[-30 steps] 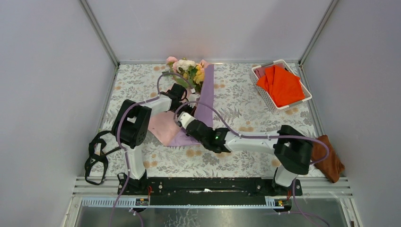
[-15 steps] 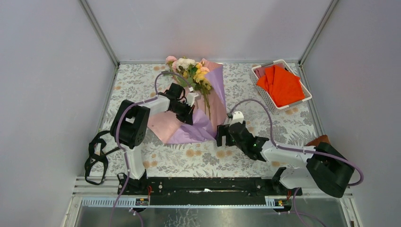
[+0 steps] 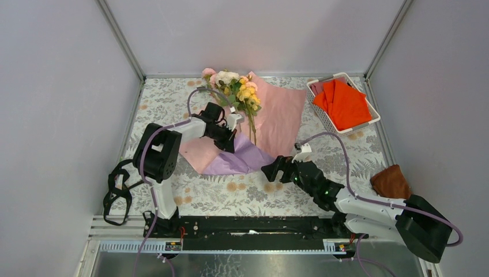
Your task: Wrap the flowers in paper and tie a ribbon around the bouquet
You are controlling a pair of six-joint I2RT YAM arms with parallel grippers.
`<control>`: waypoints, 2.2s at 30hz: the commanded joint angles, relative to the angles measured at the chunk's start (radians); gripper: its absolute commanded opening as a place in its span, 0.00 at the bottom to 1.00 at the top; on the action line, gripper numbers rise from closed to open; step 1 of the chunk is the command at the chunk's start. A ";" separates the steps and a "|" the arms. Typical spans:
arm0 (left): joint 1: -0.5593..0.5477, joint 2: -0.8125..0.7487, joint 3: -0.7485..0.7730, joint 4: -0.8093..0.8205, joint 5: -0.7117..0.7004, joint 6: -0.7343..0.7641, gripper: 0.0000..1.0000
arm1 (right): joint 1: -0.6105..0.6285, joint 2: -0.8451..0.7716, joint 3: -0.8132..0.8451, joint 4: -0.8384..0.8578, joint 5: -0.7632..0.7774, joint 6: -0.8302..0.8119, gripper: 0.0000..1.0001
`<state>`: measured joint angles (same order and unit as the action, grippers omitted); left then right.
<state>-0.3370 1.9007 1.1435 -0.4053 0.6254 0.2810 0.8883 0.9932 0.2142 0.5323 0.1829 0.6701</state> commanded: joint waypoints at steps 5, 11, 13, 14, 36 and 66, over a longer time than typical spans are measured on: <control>0.021 -0.095 -0.048 0.075 0.085 -0.010 0.00 | 0.000 0.204 0.100 -0.057 0.139 0.133 0.99; 0.022 -0.085 -0.047 0.048 0.058 0.011 0.00 | 0.000 0.321 0.149 0.067 0.167 0.149 0.96; 0.021 -0.074 -0.042 0.039 0.054 0.015 0.01 | 0.000 0.335 0.153 0.070 0.184 0.142 0.96; 0.021 -0.069 -0.037 0.035 0.053 0.018 0.01 | 0.000 0.339 0.150 0.075 0.190 0.143 0.97; 0.021 -0.028 0.027 0.002 -0.020 0.056 0.04 | -0.061 0.340 0.122 -0.041 0.305 0.250 0.06; -0.385 -0.036 0.014 0.060 -0.173 0.038 0.09 | -0.071 0.205 0.104 -0.160 0.239 0.355 0.00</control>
<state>-0.7238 1.8473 1.1389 -0.3798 0.4831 0.3378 0.8291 1.2507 0.3241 0.3855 0.3977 0.9985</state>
